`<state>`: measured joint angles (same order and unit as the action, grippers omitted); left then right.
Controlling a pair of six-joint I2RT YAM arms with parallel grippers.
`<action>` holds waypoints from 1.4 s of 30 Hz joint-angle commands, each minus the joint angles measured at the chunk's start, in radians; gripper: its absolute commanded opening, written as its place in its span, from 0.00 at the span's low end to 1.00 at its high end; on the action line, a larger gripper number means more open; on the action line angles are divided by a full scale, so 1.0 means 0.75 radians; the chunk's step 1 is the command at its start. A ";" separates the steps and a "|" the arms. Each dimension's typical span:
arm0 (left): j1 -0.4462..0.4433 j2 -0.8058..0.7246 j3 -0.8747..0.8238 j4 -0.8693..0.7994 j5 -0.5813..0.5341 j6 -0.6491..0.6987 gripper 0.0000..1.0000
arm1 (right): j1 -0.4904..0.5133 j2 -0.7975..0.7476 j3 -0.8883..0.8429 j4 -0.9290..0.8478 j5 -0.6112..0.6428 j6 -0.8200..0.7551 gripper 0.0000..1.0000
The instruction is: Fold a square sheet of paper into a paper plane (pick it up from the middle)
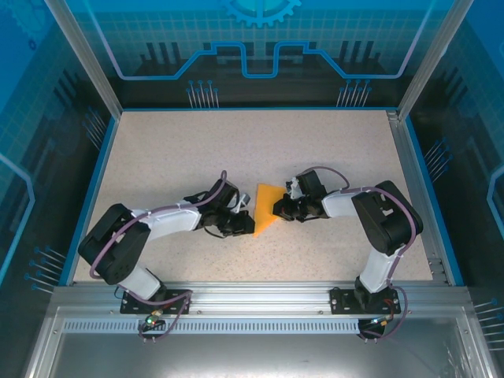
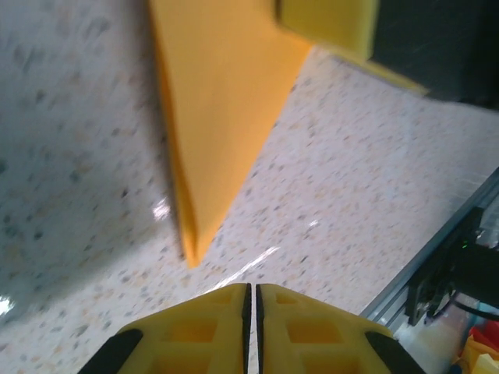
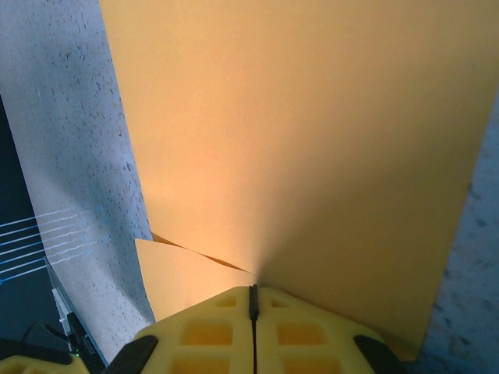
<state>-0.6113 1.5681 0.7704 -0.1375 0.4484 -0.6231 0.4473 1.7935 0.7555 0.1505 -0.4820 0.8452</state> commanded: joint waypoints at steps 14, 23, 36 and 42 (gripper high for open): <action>0.013 0.341 0.196 -0.002 -0.046 0.077 0.10 | 0.005 -0.057 0.006 -0.095 0.066 -0.014 0.08; 0.013 0.357 0.125 -0.011 -0.083 0.120 0.07 | 0.092 -0.227 -0.009 -0.132 0.173 -0.052 0.09; 0.013 0.352 0.152 -0.050 -0.096 0.141 0.05 | 0.159 -0.003 -0.090 0.133 0.107 0.059 0.05; 0.013 0.356 0.144 -0.068 -0.116 0.157 0.02 | 0.029 0.009 -0.169 0.203 0.120 0.044 0.05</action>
<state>-0.6056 1.8122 0.8963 -0.0978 0.4328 -0.5396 0.5282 1.7653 0.6678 0.3073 -0.4431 0.8864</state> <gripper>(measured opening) 0.053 0.055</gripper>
